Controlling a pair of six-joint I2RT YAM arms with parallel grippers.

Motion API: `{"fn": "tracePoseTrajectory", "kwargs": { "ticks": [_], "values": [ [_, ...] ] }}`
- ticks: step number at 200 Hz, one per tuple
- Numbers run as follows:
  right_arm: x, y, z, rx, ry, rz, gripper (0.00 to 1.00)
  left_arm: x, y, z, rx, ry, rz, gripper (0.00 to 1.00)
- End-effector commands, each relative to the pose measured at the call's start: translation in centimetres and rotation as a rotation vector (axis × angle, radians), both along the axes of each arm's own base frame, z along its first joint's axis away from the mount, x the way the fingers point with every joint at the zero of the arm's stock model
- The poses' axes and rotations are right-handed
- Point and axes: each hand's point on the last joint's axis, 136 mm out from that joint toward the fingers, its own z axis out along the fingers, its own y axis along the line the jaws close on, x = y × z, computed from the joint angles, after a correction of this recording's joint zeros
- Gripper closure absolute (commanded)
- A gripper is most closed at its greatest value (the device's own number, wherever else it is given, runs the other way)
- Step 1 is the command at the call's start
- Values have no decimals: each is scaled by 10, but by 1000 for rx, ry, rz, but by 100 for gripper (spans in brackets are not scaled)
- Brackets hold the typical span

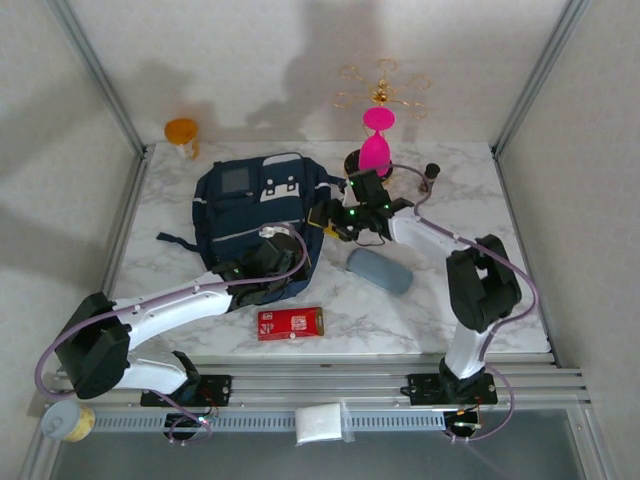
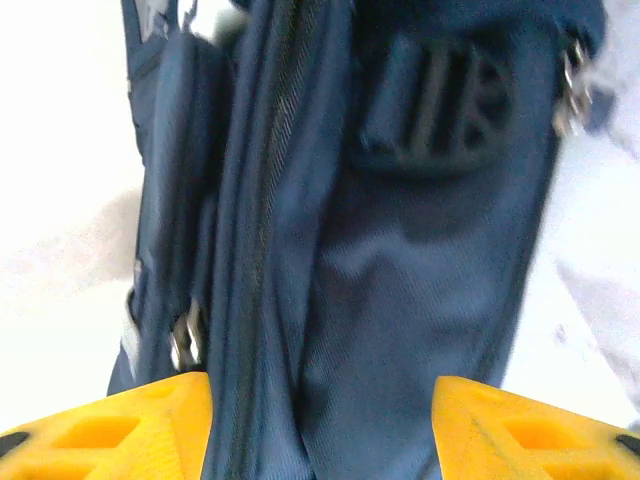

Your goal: Pack the student bag

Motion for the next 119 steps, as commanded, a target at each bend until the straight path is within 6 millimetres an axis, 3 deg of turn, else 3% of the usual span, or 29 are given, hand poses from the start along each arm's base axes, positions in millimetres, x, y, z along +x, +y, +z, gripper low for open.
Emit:
{"fn": "tracePoseTrajectory", "kwargs": {
  "ticks": [1,16,47,71,99,119],
  "values": [
    [-22,19,15,56,-28,32,40,3,-19,19,-82,-49,-38,100],
    [-27,32,12,104,6,41,41,2,-23,20,-92,-54,-56,100],
    [-7,42,5,113,-12,-4,46,3,-18,14,-58,-45,-42,100],
    [2,52,9,118,-47,36,70,1,-14,11,-30,-30,-41,100],
    [15,35,15,71,-102,16,100,-5,1,9,22,-21,-27,100],
    [26,13,16,50,-119,-9,100,-11,20,3,57,1,-3,100]
  ]
}}
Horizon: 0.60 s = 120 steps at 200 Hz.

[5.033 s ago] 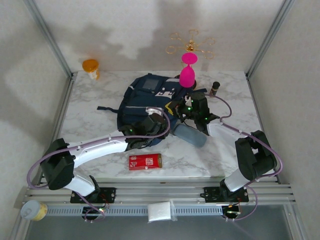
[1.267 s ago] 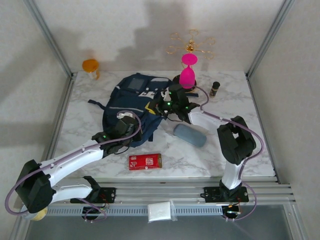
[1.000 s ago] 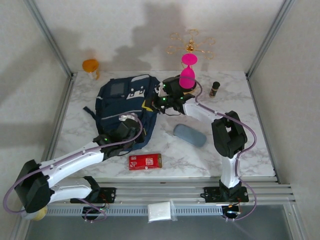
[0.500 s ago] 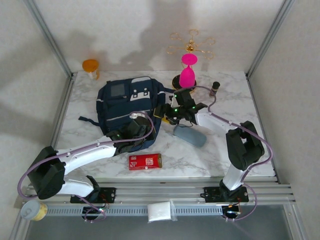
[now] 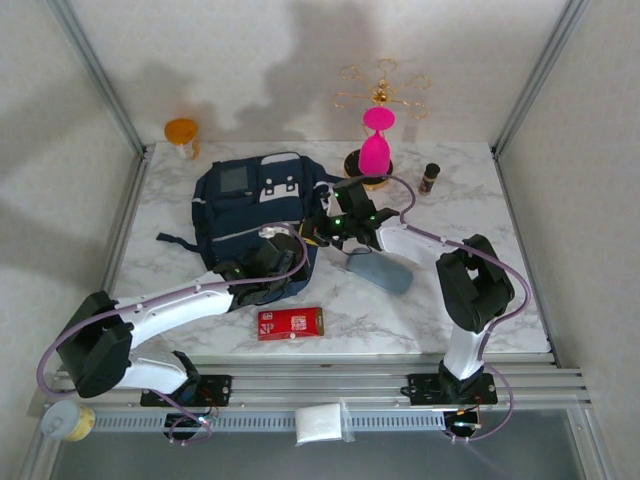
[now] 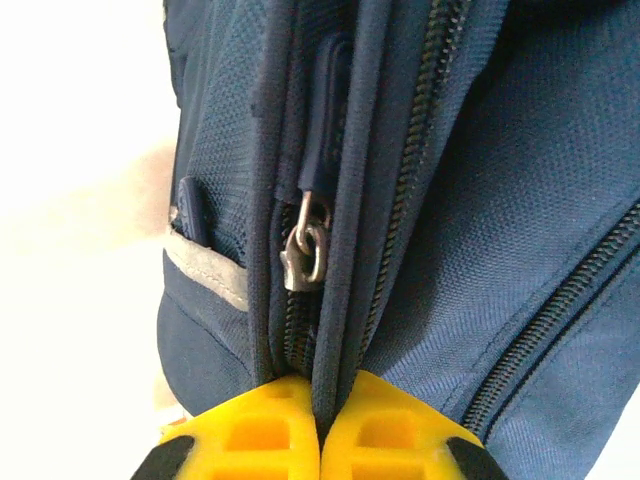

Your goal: Pack the student bag

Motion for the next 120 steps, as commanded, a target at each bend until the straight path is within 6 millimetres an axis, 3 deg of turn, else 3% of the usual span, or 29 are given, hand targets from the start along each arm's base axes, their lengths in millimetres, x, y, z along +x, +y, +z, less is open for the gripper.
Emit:
{"fn": "tracePoseTrajectory", "kwargs": {
  "ticks": [1,31,66,92,109,120],
  "values": [
    [41,-27,20,-19,-133,-81,100,-11,15,7,27,0,-8,100],
    [60,-60,29,-7,-164,-101,100,-22,48,-4,90,34,18,100],
    [79,-82,48,11,-185,-83,100,-32,86,-25,170,88,42,100],
    [71,-73,48,5,-174,-87,100,-29,80,-23,137,70,0,100],
    [57,-67,41,-27,-142,-87,72,-22,67,-14,88,42,-24,100],
    [47,-65,39,-42,-130,-108,60,-17,57,-7,50,28,-39,100]
  ]
}}
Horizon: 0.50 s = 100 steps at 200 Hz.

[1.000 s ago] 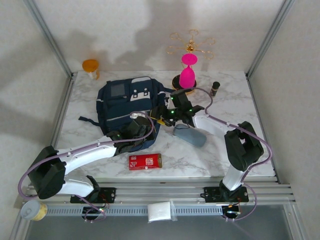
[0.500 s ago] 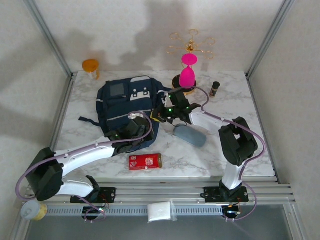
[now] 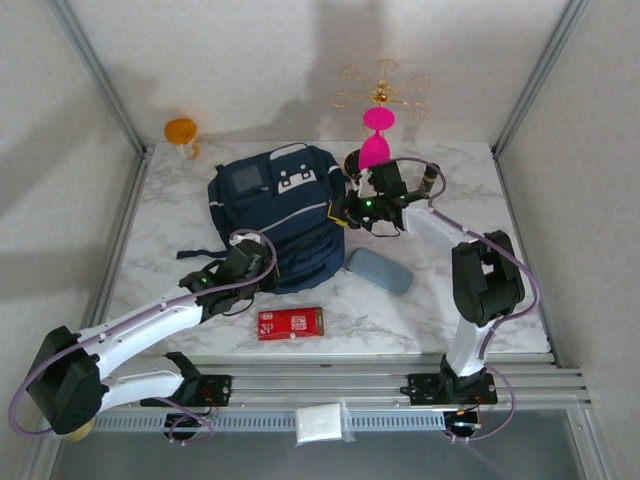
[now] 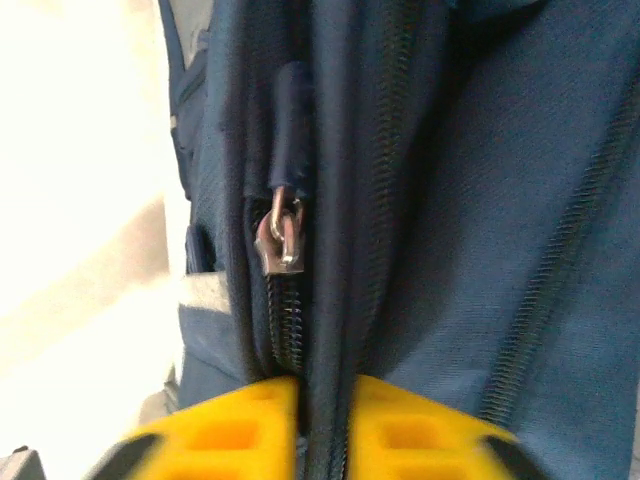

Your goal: Pack the student bag

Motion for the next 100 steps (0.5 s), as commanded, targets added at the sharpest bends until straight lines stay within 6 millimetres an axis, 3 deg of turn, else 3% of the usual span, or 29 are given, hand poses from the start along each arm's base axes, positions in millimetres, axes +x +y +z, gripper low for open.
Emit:
{"fn": "tracePoseTrajectory", "kwargs": {
  "ticks": [1,57,80,100],
  "values": [
    [-4,4,28,-12,-82,-54,59,5,-14,8,-42,-18,-53,100],
    [-61,21,23,4,1,-151,37,15,-40,27,-134,-74,-80,100],
    [-71,37,28,69,21,-166,35,15,-44,27,-138,-76,-90,100],
    [-62,43,26,90,26,-214,38,16,-42,27,-131,-77,-81,100]
  ]
}}
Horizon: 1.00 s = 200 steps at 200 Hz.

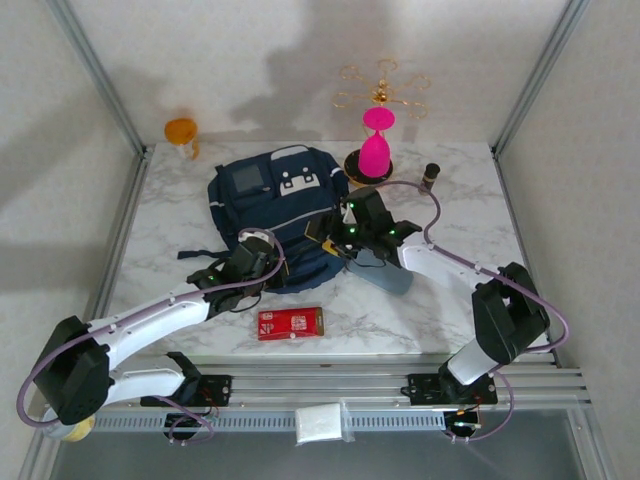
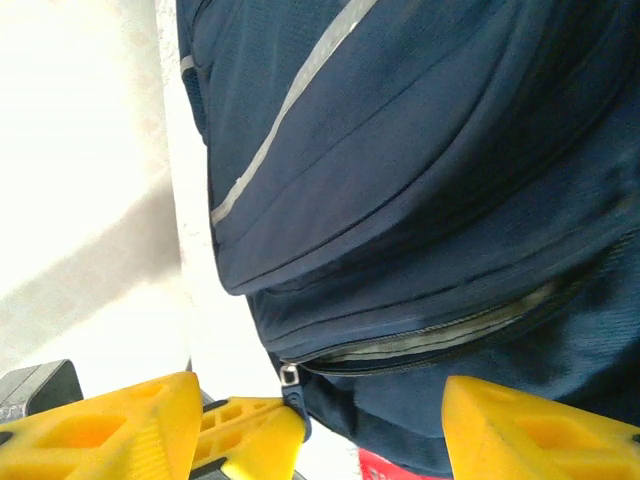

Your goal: Pack the student bag

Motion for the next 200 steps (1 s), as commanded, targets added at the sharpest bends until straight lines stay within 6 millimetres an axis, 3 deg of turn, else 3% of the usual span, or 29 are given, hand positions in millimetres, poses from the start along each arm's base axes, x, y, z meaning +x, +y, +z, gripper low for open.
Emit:
{"fn": "tracePoseTrajectory", "kwargs": {
  "ticks": [1,53,75,94,122,154,172,200],
  "values": [
    [13,12,10,75,-9,-94,38,9,-18,26,-73,-66,-26,100],
    [11,52,-11,70,24,-120,45,11,-16,29,-74,-79,-13,100],
    [10,47,-21,20,29,-177,43,12,-16,29,-74,-79,-15,100],
    [17,45,-32,15,37,-224,50,11,-17,29,-81,-82,-17,100],
    [33,57,-24,2,-21,-239,67,12,-12,33,-78,-96,-4,100],
    [38,62,-11,-6,-83,-200,100,11,-1,35,-35,-103,23,100],
    [31,67,4,9,-116,-129,100,11,17,30,35,-82,75,100],
    [23,58,31,26,-155,-60,100,7,50,27,135,-61,174,100]
  ]
}}
